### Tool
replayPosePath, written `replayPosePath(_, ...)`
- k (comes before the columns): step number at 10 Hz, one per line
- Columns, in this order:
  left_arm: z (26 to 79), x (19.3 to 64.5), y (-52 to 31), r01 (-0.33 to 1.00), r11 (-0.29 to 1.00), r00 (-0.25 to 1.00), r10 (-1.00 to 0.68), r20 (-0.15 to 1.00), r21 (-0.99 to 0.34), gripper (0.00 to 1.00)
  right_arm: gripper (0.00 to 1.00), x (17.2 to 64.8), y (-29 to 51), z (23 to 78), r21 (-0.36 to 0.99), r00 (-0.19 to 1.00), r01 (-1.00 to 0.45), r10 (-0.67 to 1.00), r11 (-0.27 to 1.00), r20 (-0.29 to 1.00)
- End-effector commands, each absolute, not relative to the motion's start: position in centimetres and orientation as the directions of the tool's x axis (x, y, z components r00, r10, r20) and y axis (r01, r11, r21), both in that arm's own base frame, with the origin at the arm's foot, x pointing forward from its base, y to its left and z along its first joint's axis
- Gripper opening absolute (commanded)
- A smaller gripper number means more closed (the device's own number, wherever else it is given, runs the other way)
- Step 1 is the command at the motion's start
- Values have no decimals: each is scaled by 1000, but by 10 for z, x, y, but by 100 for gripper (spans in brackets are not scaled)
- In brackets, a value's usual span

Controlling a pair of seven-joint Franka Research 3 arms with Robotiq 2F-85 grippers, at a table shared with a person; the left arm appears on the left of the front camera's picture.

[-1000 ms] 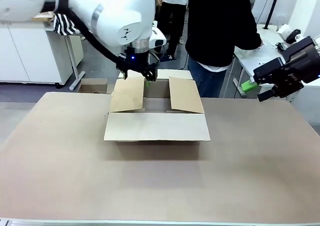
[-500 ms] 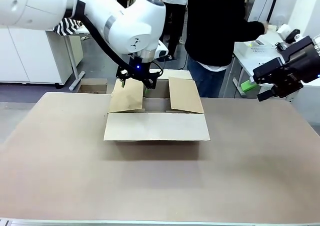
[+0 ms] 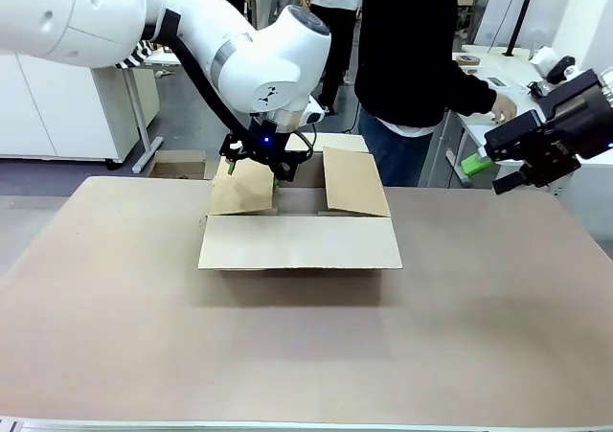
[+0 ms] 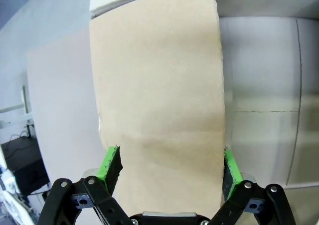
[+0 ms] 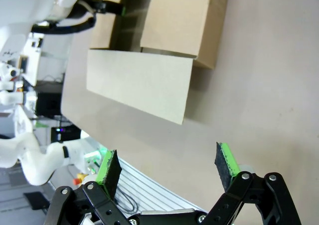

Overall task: Pack the gift set into the box.
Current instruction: Place both hands on the side flaps of the Package Box and spread them outward.

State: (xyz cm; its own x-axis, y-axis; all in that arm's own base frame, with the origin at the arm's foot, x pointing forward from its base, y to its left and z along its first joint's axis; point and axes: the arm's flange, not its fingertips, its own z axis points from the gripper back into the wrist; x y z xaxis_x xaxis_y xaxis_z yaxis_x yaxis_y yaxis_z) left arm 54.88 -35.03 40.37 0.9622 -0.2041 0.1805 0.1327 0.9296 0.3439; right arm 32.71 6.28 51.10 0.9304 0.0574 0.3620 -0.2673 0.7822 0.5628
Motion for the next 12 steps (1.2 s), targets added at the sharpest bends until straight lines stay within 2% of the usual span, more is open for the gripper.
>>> replayPosePath(1, 411, 553, -349, 94, 914, 961, -187, 203, 395, 100, 100, 330, 63, 510, 563, 922, -291, 69, 773, 380)
replayPosePath(8, 469, 547, -332, 37, 875, 933, -203, 298, 482, 100, 100, 330, 63, 510, 563, 922, -291, 69, 773, 380)
replayPosePath(10, 486, 546, -312, -17, 871, 930, -166, 328, 491, 100, 100, 330, 63, 510, 563, 922, -291, 69, 773, 380)
replayPosePath(12, 501, 539, -281, -73, 894, 932, -97, 350, 442, 100, 100, 330, 63, 510, 563, 922, -291, 69, 773, 380)
